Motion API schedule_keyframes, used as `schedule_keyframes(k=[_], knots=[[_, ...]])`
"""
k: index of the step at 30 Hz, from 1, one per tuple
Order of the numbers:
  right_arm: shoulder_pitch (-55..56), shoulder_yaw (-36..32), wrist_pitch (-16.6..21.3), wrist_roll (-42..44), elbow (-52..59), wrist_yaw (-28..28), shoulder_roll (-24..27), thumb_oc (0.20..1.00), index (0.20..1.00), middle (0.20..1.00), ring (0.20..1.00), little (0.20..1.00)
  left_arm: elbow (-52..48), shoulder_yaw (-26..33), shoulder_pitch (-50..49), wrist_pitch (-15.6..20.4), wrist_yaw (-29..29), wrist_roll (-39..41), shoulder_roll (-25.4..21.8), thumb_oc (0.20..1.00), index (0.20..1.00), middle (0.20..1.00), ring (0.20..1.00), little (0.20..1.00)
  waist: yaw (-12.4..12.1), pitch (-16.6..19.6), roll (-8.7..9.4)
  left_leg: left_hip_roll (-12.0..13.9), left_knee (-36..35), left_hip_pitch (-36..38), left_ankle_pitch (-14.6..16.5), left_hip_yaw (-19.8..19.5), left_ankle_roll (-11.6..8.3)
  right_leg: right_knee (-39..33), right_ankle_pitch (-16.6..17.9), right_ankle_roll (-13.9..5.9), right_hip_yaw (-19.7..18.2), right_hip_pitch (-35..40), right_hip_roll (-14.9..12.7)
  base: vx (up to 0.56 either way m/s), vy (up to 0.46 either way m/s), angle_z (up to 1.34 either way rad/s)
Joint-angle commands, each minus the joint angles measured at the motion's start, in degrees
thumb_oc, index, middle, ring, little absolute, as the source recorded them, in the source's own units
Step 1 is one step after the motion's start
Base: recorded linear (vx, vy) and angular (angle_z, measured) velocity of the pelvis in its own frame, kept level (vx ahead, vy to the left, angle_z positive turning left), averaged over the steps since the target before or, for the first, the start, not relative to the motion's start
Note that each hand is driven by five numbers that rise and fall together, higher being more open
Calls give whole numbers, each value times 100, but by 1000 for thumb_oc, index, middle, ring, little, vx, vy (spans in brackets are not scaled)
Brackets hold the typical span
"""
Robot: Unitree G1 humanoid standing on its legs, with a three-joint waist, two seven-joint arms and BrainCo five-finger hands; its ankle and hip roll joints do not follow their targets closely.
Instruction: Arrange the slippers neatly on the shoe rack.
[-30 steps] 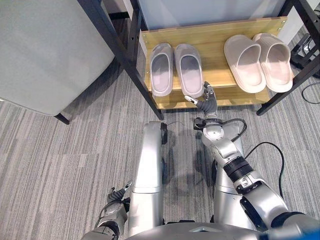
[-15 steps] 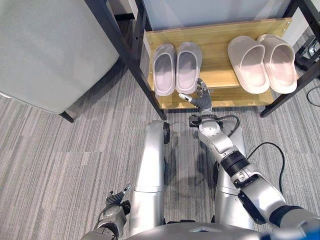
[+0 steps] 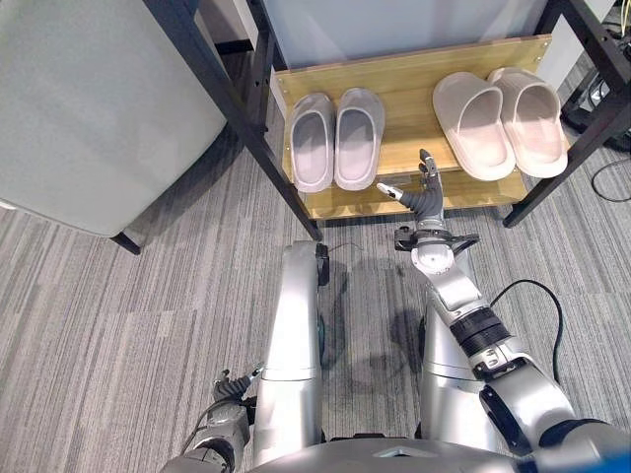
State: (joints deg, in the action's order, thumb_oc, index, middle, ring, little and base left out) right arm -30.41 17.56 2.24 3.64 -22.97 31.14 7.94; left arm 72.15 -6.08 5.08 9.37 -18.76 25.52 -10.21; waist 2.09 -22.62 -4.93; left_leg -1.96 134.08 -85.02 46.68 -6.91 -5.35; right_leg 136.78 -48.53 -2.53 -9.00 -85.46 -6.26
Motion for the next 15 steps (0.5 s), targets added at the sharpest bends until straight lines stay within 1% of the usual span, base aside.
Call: schedule_keyframes(k=[1,3,6,7,9,10,11,12,13,14,15], knots=[[359,121,420,-476,1217,-6,256,1000,1000,1000,1000,1000,94,-114,-402,132,-132,-123,2,1000,1000,1000,1000,1000,-321,378,35,-226,477,50,-55,183,562,377,1026,110,-374,721,-211,0,0,0],[926,-143,533,-634,1664,-126,517,1000,1000,1000,1000,1000,98,69,-440,175,-31,-60,39,1000,1000,1000,1000,1000,-259,435,87,-212,327,57,-102,179,540,233,1092,84,-350,747,-231,0,0,0],[1544,-446,663,-851,1918,-176,793,1000,1000,1000,1000,1000,48,199,-463,262,58,-71,32,1000,1000,1000,1000,1000,-197,509,128,-166,-5,71,-160,196,551,-159,1161,104,-272,753,-293,-27,27,-1],[1869,-691,726,-971,1822,-146,939,1000,1000,1000,1000,1000,-40,251,-440,360,113,-90,2,1000,1000,1000,1000,1000,-159,587,155,-114,-418,62,-212,233,571,-625,1173,125,-198,748,-382,-95,56,-7],[2255,-985,799,-1148,1858,-88,1092,1000,1000,1000,1000,1000,-134,318,-413,469,154,-52,-48,1000,1000,1000,1000,1000,-120,654,186,-82,-950,92,-354,249,575,-1149,1170,172,-121,774,-457,-112,61,-1],[2728,-1270,858,-1459,1858,-13,1284,1000,1000,1000,1000,1000,-298,445,-452,604,231,38,-59,1000,1000,1000,1000,1000,-78,754,243,-40,-1513,186,-505,242,591,-1637,1141,197,-19,883,-549,-92,54,2],[2940,-1387,858,-1537,1828,-7,1334,1000,1000,1000,1000,1000,-398,495,-517,651,308,235,-52,1000,1000,1000,1000,1000,-68,793,268,-44,-1709,229,-588,230,586,-1808,1161,206,47,919,-579,-80,53,14],[3174,-1537,811,-1608,1755,-4,1399,1000,1000,1000,1000,1000,-534,650,-568,692,438,616,-31,1000,1000,1000,1000,1000,-69,819,317,-23,-1907,272,-727,200,564,-2027,1175,220,138,949,-630,-65,41,26],[3598,-1773,737,-1679,1592,-93,1427,1000,1000,1000,1000,1000,-671,780,-657,763,588,929,-40,1000,1000,1000,1000,1000,-61,924,367,36,-2339,415,-835,162,564,-2452,1246,171,283,1078,-699,-60,83,24],[3783,-1887,684,-1654,1200,-137,1390,1000,1000,1000,1000,1000,-703,790,-680,735,694,929,-45,1000,1000,1000,1000,1000,-48,1043,438,153,-2912,712,-1024,135,581,-3061,1291,182,479,1336,-779,-49,72,8],[3782,-1886,690,-1652,1192,-134,1389,1000,1000,1000,1000,1000,-703,788,-682,735,696,931,-48,1000,1000,1000,1000,1000,-49,1034,434,154,-2942,740,-1039,129,581,-3095,1308,186,493,1367,-778,-87,109,-6]])
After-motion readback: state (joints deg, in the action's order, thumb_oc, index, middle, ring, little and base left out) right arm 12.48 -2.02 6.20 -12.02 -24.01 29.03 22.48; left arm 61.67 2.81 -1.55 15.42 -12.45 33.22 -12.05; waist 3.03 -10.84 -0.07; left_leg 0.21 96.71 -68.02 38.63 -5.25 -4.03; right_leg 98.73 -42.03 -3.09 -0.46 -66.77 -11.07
